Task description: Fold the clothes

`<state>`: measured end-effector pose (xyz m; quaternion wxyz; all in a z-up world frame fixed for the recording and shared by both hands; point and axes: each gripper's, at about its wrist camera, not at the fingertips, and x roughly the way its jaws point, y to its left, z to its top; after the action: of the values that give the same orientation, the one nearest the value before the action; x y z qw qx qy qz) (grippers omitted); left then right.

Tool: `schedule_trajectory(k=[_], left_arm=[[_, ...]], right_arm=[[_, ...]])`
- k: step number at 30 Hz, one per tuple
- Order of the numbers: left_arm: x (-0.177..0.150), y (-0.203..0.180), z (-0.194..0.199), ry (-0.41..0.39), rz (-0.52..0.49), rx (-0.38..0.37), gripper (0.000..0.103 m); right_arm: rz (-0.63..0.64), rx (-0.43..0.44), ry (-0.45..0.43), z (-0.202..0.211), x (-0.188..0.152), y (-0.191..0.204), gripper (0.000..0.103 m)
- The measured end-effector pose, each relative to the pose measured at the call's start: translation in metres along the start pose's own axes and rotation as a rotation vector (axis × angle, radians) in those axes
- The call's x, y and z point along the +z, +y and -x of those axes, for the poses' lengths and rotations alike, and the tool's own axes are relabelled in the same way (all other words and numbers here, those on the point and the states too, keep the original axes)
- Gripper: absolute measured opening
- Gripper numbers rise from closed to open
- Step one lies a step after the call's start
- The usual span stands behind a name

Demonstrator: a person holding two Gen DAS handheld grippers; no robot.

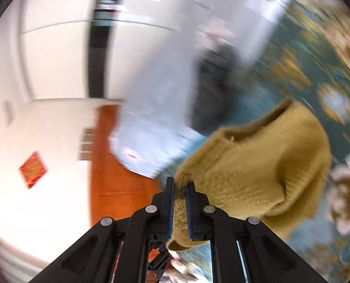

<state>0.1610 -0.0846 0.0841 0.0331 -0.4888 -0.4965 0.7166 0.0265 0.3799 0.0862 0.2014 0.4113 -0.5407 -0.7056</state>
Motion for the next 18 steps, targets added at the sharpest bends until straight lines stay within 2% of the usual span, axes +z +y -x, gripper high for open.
schedule_trajectory(k=[3,7,12,18], left_arm=[[0.042,-0.07,0.005,-0.057,-0.088,-0.119,0.009],[0.052,-0.126,0.051,-0.105,-0.21,-0.254,0.009],[0.048,-0.157,0.116,-0.159,-0.389,-0.335,0.009],[0.048,-0.145,0.146,-0.163,-0.456,-0.381,0.009]], right_arm=[[0.071,0.095,-0.073,0.017,0.012,0.064,0.009],[0.155,0.176,-0.147,0.047,0.0,0.134,0.009],[0.28,0.255,-0.233,0.092,-0.033,0.203,0.009],[0.374,0.26,-0.279,0.122,-0.086,0.246,0.009]])
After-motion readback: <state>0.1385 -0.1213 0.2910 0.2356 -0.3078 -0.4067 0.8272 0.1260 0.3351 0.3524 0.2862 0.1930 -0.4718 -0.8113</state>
